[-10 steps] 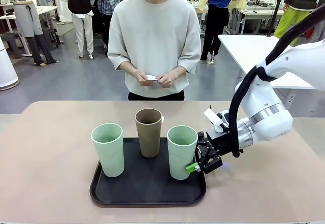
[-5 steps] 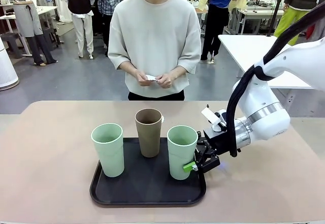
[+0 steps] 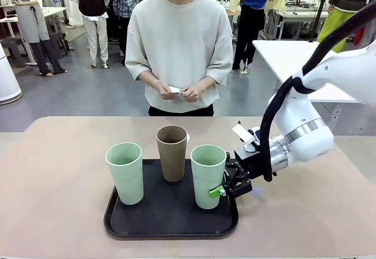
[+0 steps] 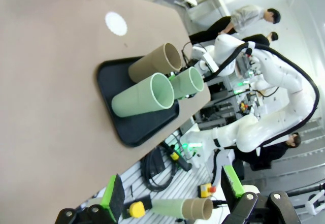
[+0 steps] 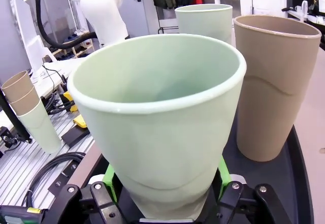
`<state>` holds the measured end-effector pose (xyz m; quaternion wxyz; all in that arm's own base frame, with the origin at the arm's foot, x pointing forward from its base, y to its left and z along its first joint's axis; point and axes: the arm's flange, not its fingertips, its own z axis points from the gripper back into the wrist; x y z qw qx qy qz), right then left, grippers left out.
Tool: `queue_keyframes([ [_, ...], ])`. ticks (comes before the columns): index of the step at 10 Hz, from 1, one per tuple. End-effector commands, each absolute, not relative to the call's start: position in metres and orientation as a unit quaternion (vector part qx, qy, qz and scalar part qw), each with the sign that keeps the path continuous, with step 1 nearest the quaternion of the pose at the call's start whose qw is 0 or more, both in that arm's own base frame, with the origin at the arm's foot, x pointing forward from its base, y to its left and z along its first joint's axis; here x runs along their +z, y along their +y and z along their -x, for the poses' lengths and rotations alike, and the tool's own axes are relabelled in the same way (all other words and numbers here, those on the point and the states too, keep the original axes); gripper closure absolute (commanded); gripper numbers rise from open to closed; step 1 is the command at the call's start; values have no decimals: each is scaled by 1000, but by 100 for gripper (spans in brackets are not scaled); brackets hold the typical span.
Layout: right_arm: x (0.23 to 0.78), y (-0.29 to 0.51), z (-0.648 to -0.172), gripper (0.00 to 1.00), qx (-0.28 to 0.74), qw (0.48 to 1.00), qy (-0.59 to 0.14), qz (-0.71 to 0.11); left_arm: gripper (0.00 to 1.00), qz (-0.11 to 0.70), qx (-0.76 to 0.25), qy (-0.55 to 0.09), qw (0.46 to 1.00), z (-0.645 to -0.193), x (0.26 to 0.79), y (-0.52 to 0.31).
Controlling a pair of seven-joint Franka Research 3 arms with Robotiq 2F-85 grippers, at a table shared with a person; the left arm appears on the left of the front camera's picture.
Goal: Place coasters on the table and set cups on them.
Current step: Pick up one Reusable plastic cup and place it on a coaster set by the human.
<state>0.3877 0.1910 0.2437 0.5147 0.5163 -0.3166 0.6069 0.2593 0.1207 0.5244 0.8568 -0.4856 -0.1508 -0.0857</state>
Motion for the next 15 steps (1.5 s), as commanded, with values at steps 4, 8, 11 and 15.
queue_keyframes([
  [4, 325, 174, -363, 76, 606, 513, -335, -507, 0, 492, -87, -152, 853, -258, 526, 121],
  [8, 424, 175, -355, 76, 605, 529, -354, -478, 0, 492, -87, -152, 853, -258, 526, 121],
  [11, 435, 174, -357, 76, 605, 525, -366, -474, 0, 492, -87, -152, 853, -258, 526, 121],
  [15, 450, 173, -381, 17, 599, 541, -369, -461, 0, 492, -87, -152, 853, -258, 526, 121],
])
